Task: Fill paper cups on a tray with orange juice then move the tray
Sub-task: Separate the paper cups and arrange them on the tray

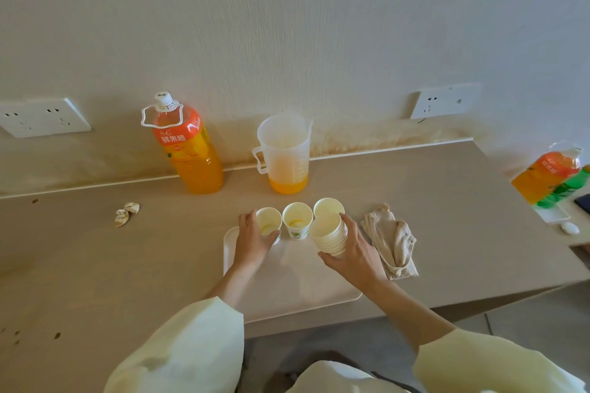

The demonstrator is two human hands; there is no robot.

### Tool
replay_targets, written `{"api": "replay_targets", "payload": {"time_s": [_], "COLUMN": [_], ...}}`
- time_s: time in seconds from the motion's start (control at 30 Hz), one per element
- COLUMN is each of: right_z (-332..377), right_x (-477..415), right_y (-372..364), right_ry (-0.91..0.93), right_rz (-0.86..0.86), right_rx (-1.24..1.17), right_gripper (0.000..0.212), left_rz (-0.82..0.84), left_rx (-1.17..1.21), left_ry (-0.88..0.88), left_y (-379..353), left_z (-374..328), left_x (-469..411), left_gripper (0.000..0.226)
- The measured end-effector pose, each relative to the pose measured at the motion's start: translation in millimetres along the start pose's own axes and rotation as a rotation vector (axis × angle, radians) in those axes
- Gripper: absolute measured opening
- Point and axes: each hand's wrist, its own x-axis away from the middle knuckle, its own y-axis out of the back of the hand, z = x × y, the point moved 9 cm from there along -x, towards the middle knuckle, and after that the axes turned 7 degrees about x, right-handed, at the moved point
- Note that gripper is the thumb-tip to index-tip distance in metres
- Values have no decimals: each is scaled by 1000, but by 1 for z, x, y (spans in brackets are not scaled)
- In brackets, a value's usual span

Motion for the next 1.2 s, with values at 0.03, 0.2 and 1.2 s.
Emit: {"api": "replay_targets", "payload": {"time_s": [0.03, 0.2, 1.2], "right_z": [0, 2, -1], "right_x": [0, -2, 1], "right_y": [-1, -4, -5], "right_ry": [-2, 8, 20], "right_rz": [3, 13, 13], "right_rx": [1, 7, 5], "right_gripper": [93, 93, 95], "left_rz": [-3, 4, -88], "left_rx": [4, 11, -9], "left_ry": [3, 0, 2], "left_y": [0, 0, 4], "left_z": [0, -1, 2], "left_x": [-1, -1, 4], "left_gripper": [73, 73, 92]}}
